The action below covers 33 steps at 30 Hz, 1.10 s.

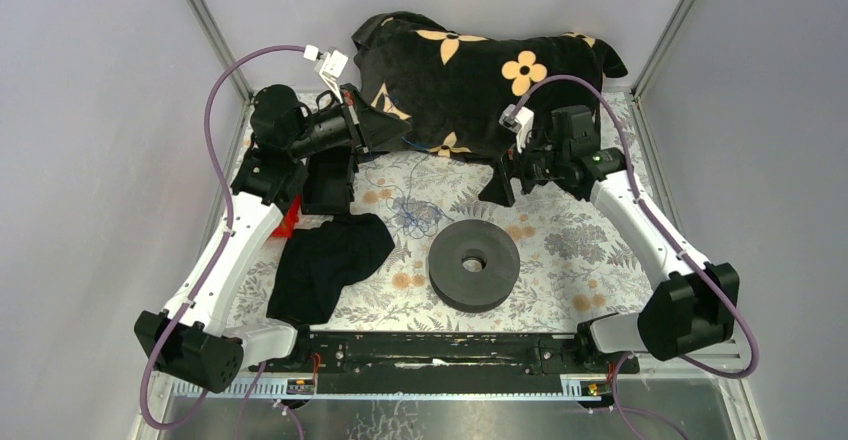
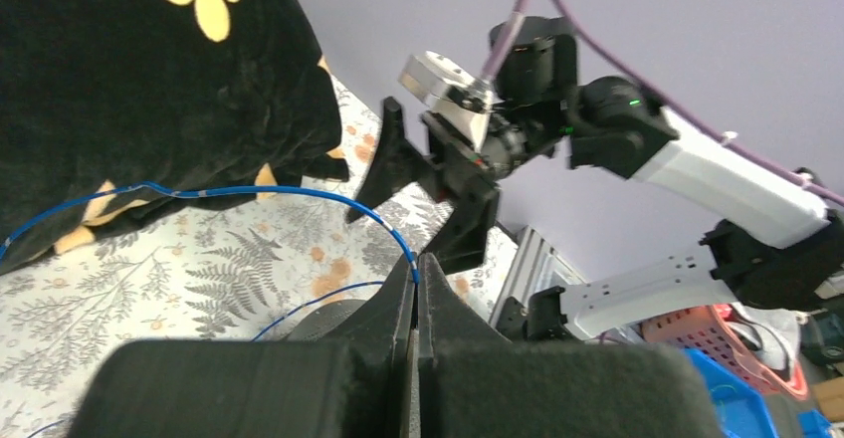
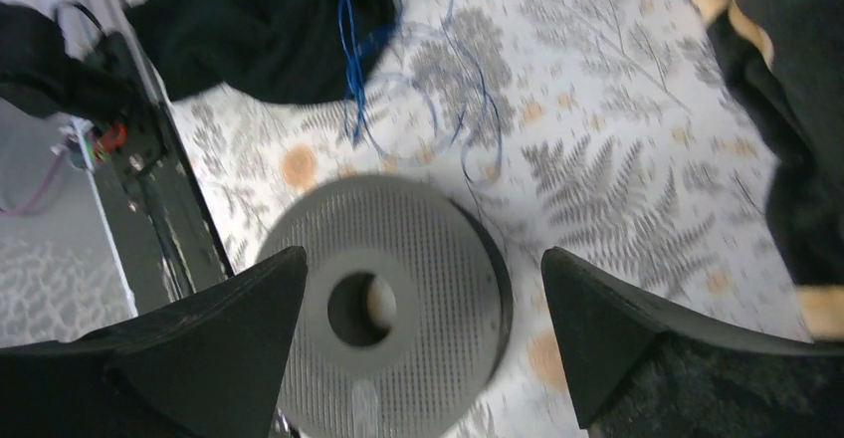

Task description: Wrap the cables

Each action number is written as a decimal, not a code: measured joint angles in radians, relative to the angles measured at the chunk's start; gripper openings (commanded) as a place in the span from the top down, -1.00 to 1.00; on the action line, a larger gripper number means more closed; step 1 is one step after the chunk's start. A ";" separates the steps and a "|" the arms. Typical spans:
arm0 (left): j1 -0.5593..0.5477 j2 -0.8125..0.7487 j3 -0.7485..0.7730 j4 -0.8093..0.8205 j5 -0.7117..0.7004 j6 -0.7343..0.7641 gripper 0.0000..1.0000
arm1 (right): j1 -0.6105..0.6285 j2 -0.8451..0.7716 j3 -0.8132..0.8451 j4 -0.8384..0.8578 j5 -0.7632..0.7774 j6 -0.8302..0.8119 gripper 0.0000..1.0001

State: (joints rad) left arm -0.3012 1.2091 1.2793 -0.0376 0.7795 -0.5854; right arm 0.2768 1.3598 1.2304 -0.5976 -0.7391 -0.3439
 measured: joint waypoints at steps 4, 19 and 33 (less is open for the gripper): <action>-0.001 0.003 0.000 0.034 0.024 -0.061 1.00 | 0.029 0.047 -0.093 0.325 -0.093 0.180 -0.87; -0.007 0.087 -0.001 0.245 0.082 -0.355 1.00 | 0.240 0.290 -0.271 1.172 -0.134 0.564 -0.66; -0.007 0.088 -0.021 0.323 0.090 -0.434 1.00 | 0.267 0.460 -0.249 1.427 -0.161 0.759 0.77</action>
State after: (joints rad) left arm -0.3080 1.2968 1.2579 0.2859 0.8692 -1.0191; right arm 0.5434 1.8202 0.9813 0.8295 -0.9005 0.4152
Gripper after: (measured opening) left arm 0.012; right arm 0.329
